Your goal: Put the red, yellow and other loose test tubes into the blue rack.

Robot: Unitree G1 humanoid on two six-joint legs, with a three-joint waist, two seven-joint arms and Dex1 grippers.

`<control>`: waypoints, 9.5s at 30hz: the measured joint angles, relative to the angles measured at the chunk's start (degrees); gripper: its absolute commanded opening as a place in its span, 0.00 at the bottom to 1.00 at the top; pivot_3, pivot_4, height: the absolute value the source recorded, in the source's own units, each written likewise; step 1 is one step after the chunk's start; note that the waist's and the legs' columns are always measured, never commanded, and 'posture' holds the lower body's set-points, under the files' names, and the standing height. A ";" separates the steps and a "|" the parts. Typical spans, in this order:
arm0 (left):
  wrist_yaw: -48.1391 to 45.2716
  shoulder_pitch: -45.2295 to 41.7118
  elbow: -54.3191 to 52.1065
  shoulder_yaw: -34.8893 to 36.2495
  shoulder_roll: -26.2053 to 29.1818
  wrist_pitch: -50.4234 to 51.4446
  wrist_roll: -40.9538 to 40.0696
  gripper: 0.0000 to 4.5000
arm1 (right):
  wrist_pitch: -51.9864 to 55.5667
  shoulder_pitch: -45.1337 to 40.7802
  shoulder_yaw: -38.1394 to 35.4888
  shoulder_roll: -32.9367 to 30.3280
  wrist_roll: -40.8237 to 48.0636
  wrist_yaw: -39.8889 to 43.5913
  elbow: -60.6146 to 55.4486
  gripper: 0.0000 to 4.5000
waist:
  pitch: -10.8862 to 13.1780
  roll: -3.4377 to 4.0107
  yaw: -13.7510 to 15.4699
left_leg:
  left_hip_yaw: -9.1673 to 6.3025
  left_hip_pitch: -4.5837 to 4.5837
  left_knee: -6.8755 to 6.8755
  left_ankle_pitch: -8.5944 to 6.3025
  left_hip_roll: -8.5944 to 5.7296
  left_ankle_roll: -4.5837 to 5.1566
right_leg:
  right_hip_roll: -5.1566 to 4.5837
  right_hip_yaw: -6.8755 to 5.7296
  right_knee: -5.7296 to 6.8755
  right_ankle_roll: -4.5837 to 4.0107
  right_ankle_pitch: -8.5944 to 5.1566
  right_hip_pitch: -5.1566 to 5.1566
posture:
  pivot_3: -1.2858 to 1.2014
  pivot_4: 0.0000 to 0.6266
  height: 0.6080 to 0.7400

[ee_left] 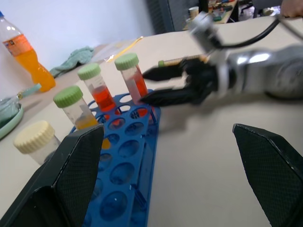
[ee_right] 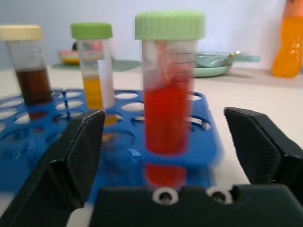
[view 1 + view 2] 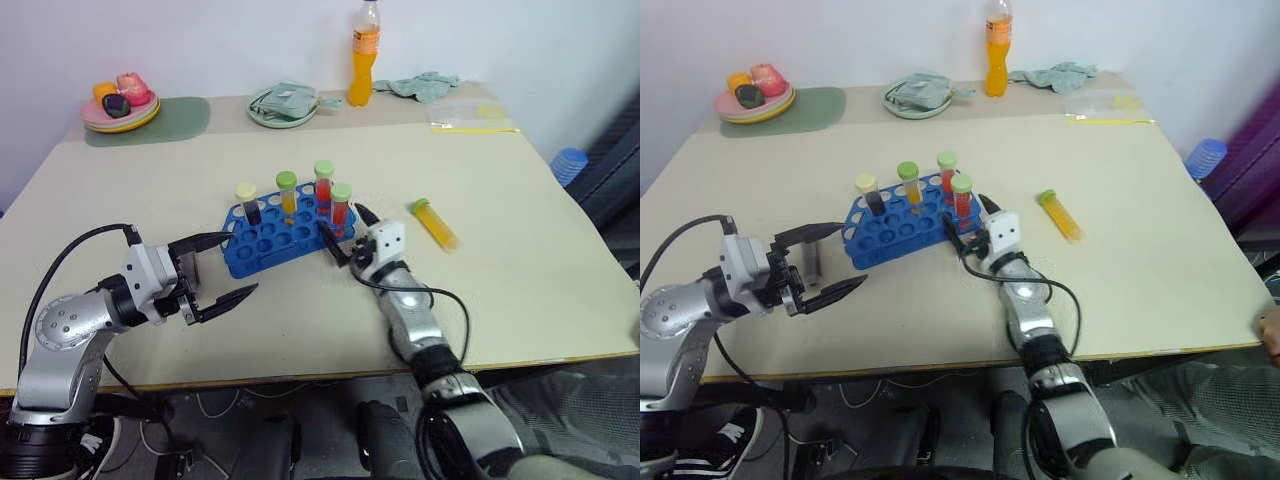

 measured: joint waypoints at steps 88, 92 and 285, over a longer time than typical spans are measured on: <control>2.41 3.36 5.25 0.44 -1.36 -1.73 2.75 1.00 | -13.53 -7.40 7.97 12.24 -5.13 -2.08 10.35 0.19 | 0.00 0.02 -0.33 | 0.13 -0.01 -0.02 0.04 0.21 -0.07 | 0.20 0.06 0.00 -0.05 0.12 -0.10 | 0.52 0.24 1.00; 3.31 3.74 3.58 0.45 -1.36 -1.57 2.79 1.00 | -15.67 -9.34 8.30 12.41 -7.39 -3.90 17.67 0.19 | -0.01 0.01 -0.49 | 0.13 -0.01 -0.03 0.04 0.22 -0.07 | 0.23 0.06 0.02 -0.06 0.12 -0.12 | 0.52 0.24 1.00; 29.86 -8.65 19.11 -10.64 -24.99 -6.58 11.72 0.98 | 22.61 6.99 0.88 -23.78 16.69 27.90 -40.14 1.00 | -0.12 -0.43 1.45 | 0.24 0.09 0.15 -0.03 0.43 -0.13 | 0.35 -0.03 -0.15 -0.13 0.20 0.16 | 0.52 0.24 1.00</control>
